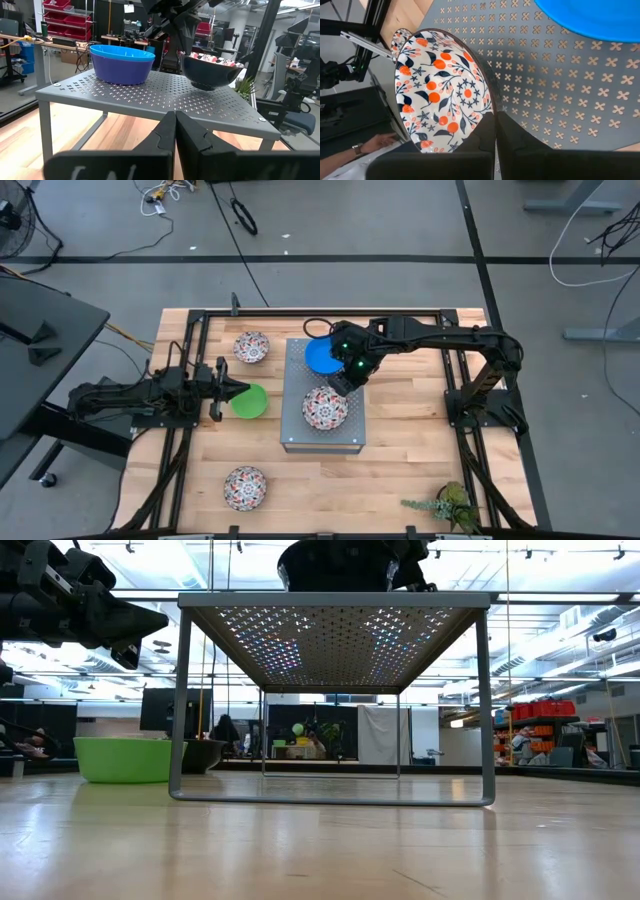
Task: Pick & Place Mini bowls
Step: Put the middle white patterned bowl on the shelf, then stack the top white patterned bowl on top of the white patterned bowl on the shelf
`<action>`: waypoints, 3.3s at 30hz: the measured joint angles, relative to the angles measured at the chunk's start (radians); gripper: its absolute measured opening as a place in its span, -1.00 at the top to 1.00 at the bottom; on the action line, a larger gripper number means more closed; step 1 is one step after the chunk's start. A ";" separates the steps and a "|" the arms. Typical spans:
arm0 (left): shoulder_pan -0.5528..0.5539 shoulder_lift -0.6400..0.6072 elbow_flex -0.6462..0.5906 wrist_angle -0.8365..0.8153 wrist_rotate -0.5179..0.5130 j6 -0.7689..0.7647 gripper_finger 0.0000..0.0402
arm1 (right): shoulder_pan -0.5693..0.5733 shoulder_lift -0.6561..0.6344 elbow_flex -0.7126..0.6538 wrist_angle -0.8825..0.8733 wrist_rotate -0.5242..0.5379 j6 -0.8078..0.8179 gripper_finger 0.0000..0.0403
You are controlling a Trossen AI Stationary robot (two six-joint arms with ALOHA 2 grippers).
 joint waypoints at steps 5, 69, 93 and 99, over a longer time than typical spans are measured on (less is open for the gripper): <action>0.000 0.000 0.000 0.000 0.000 0.000 0.93 | 0.009 0.000 0.000 0.001 0.022 0.001 1.00; 0.000 0.000 0.000 0.000 0.000 0.000 0.93 | 0.032 0.000 0.000 0.007 0.066 0.016 0.31; 0.000 0.000 0.000 0.000 0.000 0.000 0.93 | -0.002 -0.047 0.000 -0.007 0.066 -0.035 0.15; 0.000 0.000 0.000 0.000 0.000 0.000 0.93 | 0.012 -0.110 0.000 -0.005 0.139 -0.125 0.15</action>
